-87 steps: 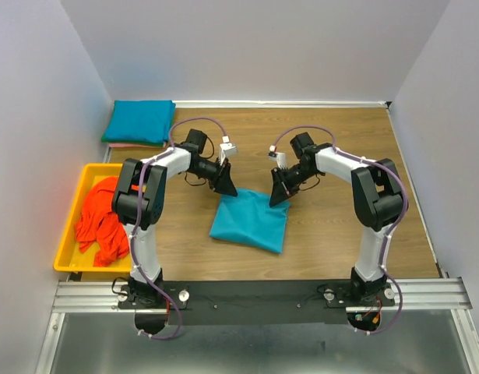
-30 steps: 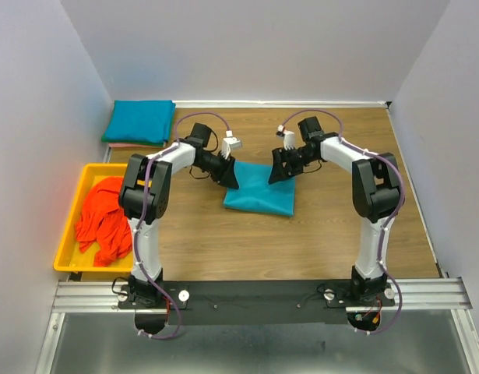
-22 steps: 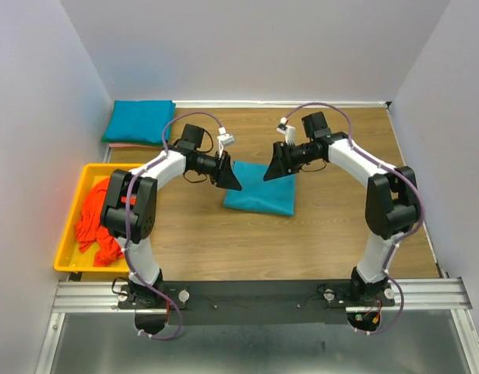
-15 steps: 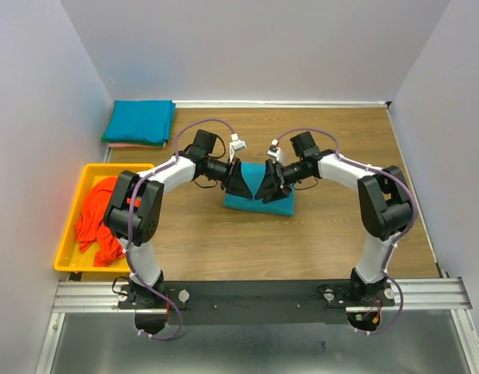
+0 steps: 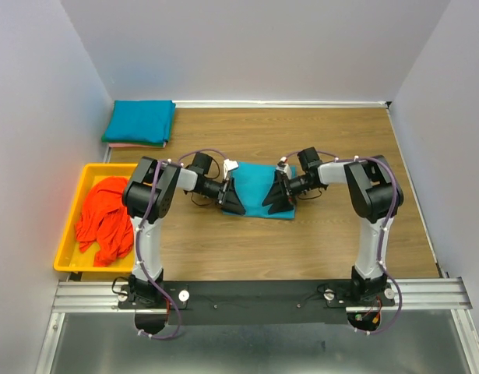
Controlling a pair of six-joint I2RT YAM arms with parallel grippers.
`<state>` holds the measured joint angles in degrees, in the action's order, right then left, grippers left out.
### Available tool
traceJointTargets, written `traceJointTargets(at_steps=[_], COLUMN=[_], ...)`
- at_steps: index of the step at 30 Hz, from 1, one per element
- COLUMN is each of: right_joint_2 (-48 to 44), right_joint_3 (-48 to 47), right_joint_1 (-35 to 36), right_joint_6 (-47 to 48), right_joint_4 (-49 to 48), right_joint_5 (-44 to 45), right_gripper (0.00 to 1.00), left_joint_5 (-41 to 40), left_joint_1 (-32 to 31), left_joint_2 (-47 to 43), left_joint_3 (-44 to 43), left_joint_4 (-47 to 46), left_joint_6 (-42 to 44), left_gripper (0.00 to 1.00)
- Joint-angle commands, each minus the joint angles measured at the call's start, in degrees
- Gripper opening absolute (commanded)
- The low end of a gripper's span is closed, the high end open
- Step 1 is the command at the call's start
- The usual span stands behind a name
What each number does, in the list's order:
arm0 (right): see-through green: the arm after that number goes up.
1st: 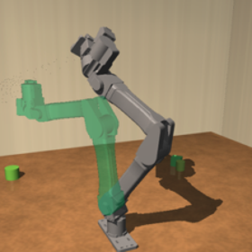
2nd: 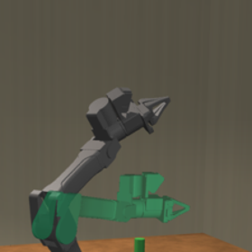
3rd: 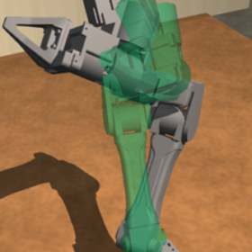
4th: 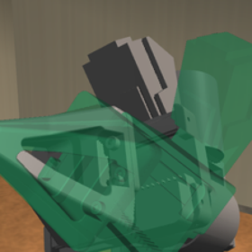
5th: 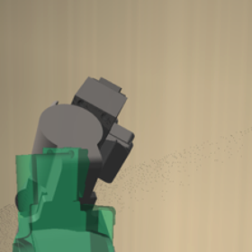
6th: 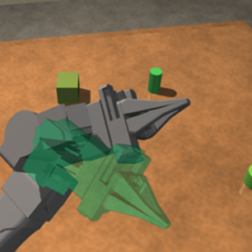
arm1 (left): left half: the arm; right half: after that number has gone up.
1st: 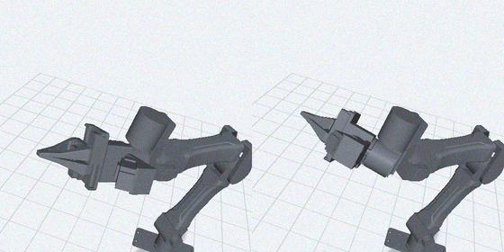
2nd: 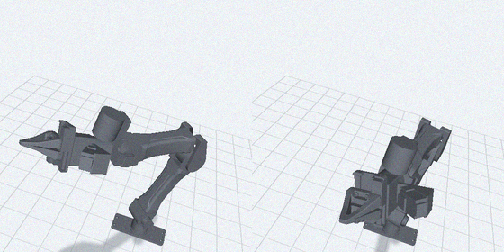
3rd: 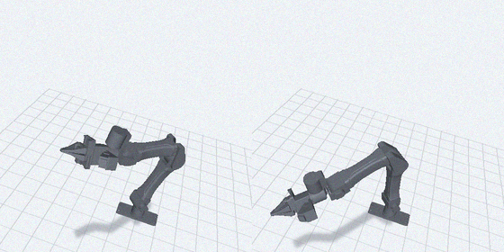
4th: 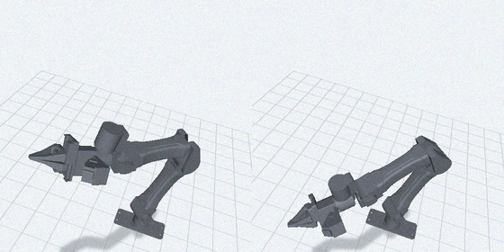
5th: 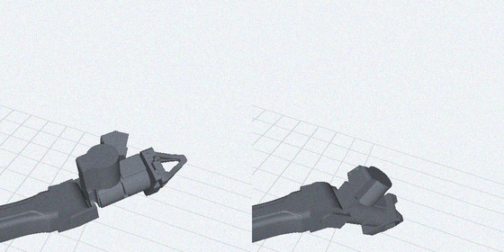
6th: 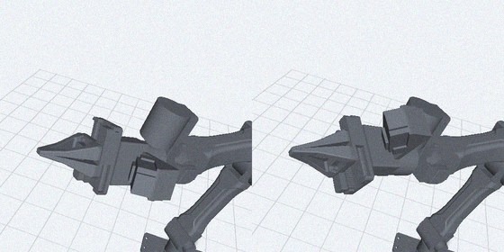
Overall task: Fold and stack the t-shirts
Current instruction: Fold the tshirt
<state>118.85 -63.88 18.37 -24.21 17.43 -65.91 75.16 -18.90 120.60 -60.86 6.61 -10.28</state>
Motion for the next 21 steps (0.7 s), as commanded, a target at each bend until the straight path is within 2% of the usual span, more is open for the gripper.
traceJointTargets(at_steps=[1, 5, 10, 13, 17, 21], right_joint_2=[3.93, 0.43, -10.36, -13.37, -12.94, -7.87], right_joint_3=[3.67, 3.68, 2.09, 2.00, 1.56, 4.72], right_joint_1=[-2.99, -3.61, -3.61, -3.43, -3.08, -2.81], right_joint_6=[4.42, 8.28, 15.66, 19.45, 21.04, 23.67], right_joint_4=[0.32, 3.29, 9.54, 13.76, 17.54, 18.33], right_joint_5=[4.47, 4.21, -0.36, -1.68, -3.52, -1.51], right_gripper=[0.67, 0.66, 0.66, 0.64, 0.59, 0.54], left_joint_5=[-7.74, -6.35, -5.02, -3.35, -2.82, -2.30], left_joint_1=[3.33, 3.87, 3.87, 3.87, 2.38, 1.58], left_joint_2=[4.91, 2.20, -4.65, -7.82, -9.77, -6.52], left_joint_3=[2.06, -0.13, -1.89, -2.86, -4.18, -4.35], left_joint_4=[-0.46, 5.58, 14.47, 17.91, 18.17, 18.09], left_joint_6=[4.04, 9.92, 18.71, 19.17, 19.07, 19.16], left_gripper=[0.51, 0.51, 0.51, 0.50, 0.50, 0.48])
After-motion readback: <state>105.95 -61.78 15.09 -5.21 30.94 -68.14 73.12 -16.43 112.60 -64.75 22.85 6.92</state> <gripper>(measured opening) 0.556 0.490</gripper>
